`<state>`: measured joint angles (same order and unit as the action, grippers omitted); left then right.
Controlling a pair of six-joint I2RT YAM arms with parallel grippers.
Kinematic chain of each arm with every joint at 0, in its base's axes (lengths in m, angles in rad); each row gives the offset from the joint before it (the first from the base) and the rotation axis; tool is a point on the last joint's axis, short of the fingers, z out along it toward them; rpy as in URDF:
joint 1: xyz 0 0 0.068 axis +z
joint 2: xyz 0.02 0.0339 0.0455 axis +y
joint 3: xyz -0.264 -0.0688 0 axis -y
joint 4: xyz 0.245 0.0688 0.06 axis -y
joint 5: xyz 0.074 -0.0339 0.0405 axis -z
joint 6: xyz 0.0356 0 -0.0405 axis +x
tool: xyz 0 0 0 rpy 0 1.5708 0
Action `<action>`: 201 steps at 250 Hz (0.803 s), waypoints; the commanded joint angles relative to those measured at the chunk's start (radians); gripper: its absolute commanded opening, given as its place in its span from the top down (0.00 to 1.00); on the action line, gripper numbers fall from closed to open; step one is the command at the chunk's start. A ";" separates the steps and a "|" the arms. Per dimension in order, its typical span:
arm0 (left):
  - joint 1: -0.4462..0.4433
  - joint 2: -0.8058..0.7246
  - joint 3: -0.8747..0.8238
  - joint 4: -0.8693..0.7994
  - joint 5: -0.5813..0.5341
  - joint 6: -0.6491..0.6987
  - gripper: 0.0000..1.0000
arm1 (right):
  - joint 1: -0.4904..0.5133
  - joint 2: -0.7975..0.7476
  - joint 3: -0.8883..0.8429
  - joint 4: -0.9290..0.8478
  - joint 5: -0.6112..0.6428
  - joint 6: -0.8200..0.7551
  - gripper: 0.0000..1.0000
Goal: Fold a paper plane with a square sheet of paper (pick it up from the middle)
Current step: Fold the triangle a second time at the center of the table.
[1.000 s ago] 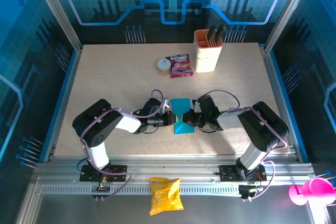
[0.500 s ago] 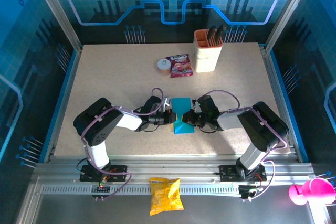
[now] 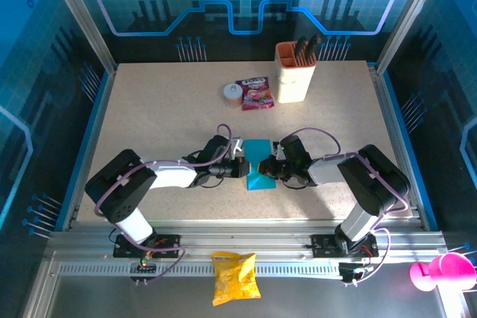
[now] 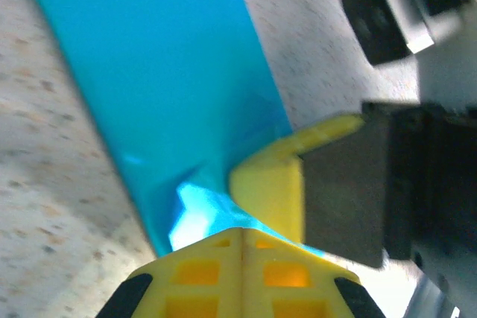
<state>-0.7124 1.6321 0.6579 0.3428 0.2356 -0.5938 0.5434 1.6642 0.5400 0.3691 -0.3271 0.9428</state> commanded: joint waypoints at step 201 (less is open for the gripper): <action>-0.149 0.083 0.039 -0.198 -0.162 0.159 1.00 | 0.009 0.041 -0.052 -0.201 0.086 -0.017 1.00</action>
<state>-0.8421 1.6897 0.6704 0.2504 0.1410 -0.4805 0.5491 1.6588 0.5381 0.3683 -0.3141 0.9428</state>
